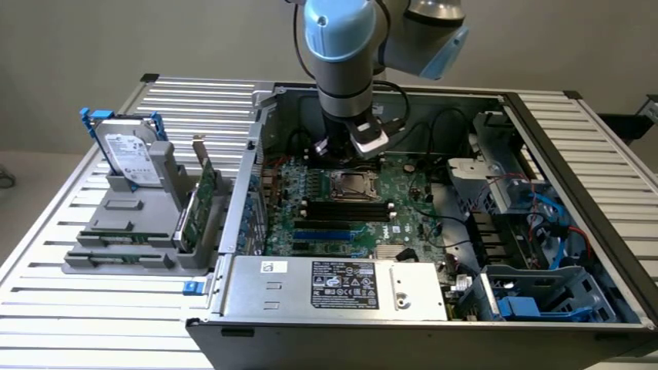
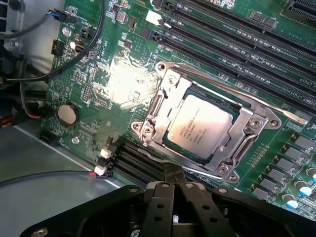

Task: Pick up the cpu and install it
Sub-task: 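Install the first cpu locking lever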

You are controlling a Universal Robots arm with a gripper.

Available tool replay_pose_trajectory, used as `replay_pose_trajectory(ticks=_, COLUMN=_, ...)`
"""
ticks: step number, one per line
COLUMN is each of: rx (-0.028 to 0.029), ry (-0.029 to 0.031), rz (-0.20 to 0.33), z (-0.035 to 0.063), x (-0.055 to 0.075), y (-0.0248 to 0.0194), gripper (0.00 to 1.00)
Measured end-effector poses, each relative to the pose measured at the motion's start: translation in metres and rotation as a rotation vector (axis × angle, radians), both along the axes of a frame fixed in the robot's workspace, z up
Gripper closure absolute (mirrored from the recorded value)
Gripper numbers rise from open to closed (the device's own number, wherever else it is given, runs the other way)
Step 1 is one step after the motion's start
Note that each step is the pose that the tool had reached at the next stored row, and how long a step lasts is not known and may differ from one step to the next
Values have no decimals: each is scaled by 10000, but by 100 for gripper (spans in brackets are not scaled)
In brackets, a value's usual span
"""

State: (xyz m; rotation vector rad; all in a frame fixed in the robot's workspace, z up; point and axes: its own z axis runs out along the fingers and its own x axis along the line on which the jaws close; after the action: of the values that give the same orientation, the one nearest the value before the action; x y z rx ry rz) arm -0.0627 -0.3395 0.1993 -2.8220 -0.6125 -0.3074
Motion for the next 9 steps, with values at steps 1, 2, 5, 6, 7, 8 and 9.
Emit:
replay_pose_trajectory(ticks=1, rx=0, ry=0, rz=0, z=-1, x=2, y=0, gripper=89)
replay_pose_trajectory(ticks=2, rx=0, ry=0, rz=0, z=-2, x=4, y=0, gripper=89)
replay_pose_trajectory(ticks=5, rx=-2, ry=0, rz=0, z=-6, x=10, y=0, gripper=89)
replay_pose_trajectory(ticks=6, rx=-2, ry=0, rz=0, z=-7, x=13, y=0, gripper=89)
replay_pose_trajectory(ticks=7, rx=-3, ry=0, rz=0, z=-8, x=14, y=0, gripper=89)
replay_pose_trajectory(ticks=8, rx=-3, ry=0, rz=0, z=-10, x=16, y=0, gripper=89)
replay_pose_trajectory(ticks=9, rx=-4, ry=0, rz=0, z=-11, x=19, y=0, gripper=89)
